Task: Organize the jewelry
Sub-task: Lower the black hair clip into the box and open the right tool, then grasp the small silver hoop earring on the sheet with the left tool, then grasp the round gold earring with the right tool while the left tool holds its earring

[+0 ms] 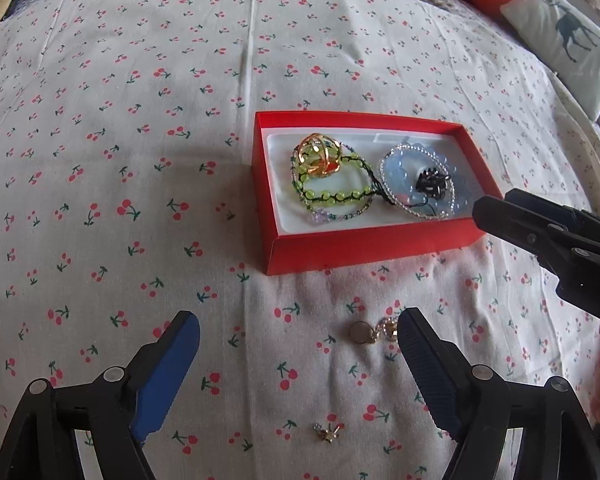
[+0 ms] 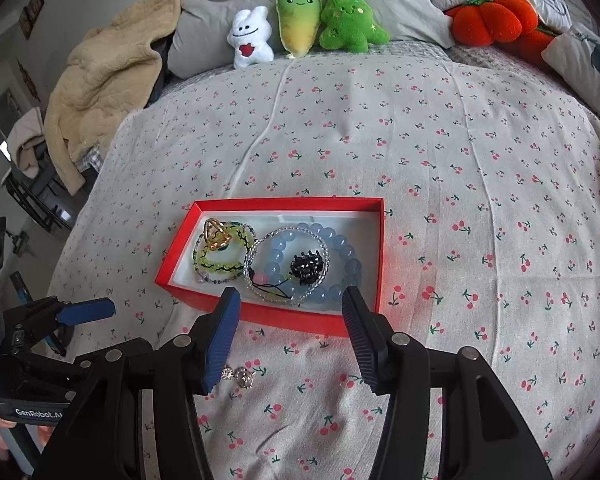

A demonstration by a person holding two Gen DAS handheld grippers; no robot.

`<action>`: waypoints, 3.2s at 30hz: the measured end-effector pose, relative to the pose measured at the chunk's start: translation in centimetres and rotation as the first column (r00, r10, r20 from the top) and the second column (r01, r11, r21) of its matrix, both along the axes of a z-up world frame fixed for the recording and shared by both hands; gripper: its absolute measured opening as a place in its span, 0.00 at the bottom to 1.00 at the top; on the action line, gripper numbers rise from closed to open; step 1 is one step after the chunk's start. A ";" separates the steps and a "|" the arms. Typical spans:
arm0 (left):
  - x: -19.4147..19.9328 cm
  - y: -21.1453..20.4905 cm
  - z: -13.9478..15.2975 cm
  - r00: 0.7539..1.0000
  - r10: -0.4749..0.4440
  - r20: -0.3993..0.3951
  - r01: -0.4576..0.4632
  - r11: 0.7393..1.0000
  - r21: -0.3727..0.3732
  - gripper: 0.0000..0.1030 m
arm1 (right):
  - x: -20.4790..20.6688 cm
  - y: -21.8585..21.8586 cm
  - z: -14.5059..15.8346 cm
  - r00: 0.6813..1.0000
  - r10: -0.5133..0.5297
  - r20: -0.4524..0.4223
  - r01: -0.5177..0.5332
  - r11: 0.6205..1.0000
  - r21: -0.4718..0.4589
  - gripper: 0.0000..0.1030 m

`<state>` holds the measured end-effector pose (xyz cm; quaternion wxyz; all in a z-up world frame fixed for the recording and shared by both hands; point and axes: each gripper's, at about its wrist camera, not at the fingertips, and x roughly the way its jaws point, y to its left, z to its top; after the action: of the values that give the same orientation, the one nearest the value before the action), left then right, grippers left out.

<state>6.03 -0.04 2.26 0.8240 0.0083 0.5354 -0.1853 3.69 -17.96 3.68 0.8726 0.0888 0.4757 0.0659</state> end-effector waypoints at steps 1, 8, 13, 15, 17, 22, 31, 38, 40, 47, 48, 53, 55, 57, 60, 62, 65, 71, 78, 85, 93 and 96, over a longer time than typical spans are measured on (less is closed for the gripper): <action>-0.4 0.1 -0.1 1.000 0.001 -0.002 -0.001 1.000 0.003 0.83 | -0.4 -0.1 0.0 1.000 0.000 -0.006 0.000 1.000 -0.007 0.56; -3.1 0.5 -1.1 1.000 -0.002 -0.018 0.003 0.999 0.036 0.83 | -3.6 -0.6 -0.5 0.998 -0.004 -0.059 0.001 0.999 -0.049 0.64; -5.4 0.6 -2.2 1.000 -0.001 -0.012 0.001 0.999 0.041 0.83 | -5.7 -0.1 -1.2 0.995 0.020 -0.094 -0.027 0.997 -0.076 0.65; -6.2 0.7 -2.8 1.000 0.005 -0.014 -0.004 0.999 0.035 0.83 | -6.6 0.4 -1.5 0.995 0.034 -0.098 -0.043 0.995 -0.092 0.66; -7.0 0.7 -3.5 1.000 0.015 -0.015 -0.014 1.000 0.028 0.83 | -7.2 0.8 -1.8 0.993 0.046 -0.107 -0.056 0.993 -0.102 0.67; -8.9 0.8 -4.9 0.999 0.047 0.022 -0.047 0.999 0.013 0.83 | -8.4 1.5 -2.8 0.990 0.047 -0.130 -0.060 0.993 -0.100 0.68; -10.2 -0.5 -4.8 0.983 -0.010 0.182 0.003 0.999 0.037 0.83 | -8.6 1.0 -3.8 0.988 0.005 -0.153 -0.024 0.992 -0.125 0.69; -8.2 -1.2 -4.6 0.978 -0.080 0.192 0.080 0.997 0.004 0.71 | -8.0 -0.4 -4.6 0.983 -0.065 -0.172 0.047 0.993 -0.111 0.69; -7.7 -1.7 -4.9 0.978 -0.102 0.182 0.103 0.995 0.008 0.64 | -7.8 -0.3 -4.9 0.982 -0.063 -0.179 0.042 0.992 -0.119 0.69; -6.2 -3.1 -6.0 0.976 -0.152 0.157 0.150 0.988 0.023 0.42 | -7.1 0.2 -5.8 0.977 -0.048 -0.206 0.021 0.991 -0.129 0.69; -6.0 -3.2 -6.0 0.976 -0.153 0.157 0.152 0.988 0.019 0.40 | -6.9 0.2 -5.8 0.977 -0.047 -0.208 0.020 0.991 -0.130 0.69; -4.5 -4.1 -6.1 0.977 -0.157 0.144 0.158 0.987 0.009 0.36 | -6.4 0.4 -6.2 0.975 -0.046 -0.216 0.018 0.991 -0.129 0.69; -4.1 -4.4 -6.1 0.976 -0.161 0.146 0.160 0.987 0.015 0.35 | -6.3 0.4 -6.3 0.975 -0.045 -0.218 0.016 0.991 -0.131 0.69; -3.8 -4.7 -6.2 0.975 -0.166 0.147 0.165 0.986 0.019 0.34 | -6.2 0.4 -6.4 0.975 -0.044 -0.218 0.015 0.991 -0.135 0.69; -3.6 -5.2 -6.2 0.973 -0.181 0.145 0.178 0.983 0.034 0.26 | -6.0 0.3 -6.4 0.975 -0.044 -0.218 0.013 0.990 -0.140 0.69; -3.5 -5.4 -6.2 0.971 -0.191 0.146 0.186 0.981 0.045 0.22 | -5.9 0.4 -6.5 0.975 -0.044 -0.218 0.013 0.990 -0.143 0.69; -3.5 -5.7 -6.2 0.968 -0.204 0.146 0.197 0.979 0.056 0.15 | -5.7 0.6 -6.6 0.976 -0.043 -0.215 0.010 0.988 -0.152 0.69; -3.9 -5.8 -6.1 0.961 -0.219 0.166 0.201 0.972 0.122 0.10 | -5.9 1.2 -6.7 0.982 -0.018 -0.190 -0.012 0.987 -0.159 0.69; -4.3 -3.3 -5.6 0.969 -0.175 0.177 0.161 0.983 0.088 0.10 | -6.0 2.4 -6.8 0.992 0.035 -0.120 -0.050 0.991 -0.122 0.69; -4.6 -0.9 -5.8 0.977 -0.137 0.165 0.133 0.990 0.035 0.10 | -5.1 4.1 -7.4 0.994 0.079 -0.081 -0.087 0.991 -0.101 0.60; -4.4 0.0 -6.5 0.981 -0.121 0.152 0.127 0.992 -0.025 0.10 | -4.2 7.1 -8.2 0.982 0.178 -0.060 -0.186 0.966 -0.181 0.41; -4.2 0.2 -6.7 0.982 -0.119 0.148 0.127 0.991 -0.046 0.10 | -3.8 7.7 -8.4 0.979 0.198 -0.058 -0.206 0.956 -0.211 0.39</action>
<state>1.79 0.17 -4.42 0.8477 0.0321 0.4671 -0.2496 -0.06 -10.30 -4.75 0.8571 -0.0543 0.5022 0.1009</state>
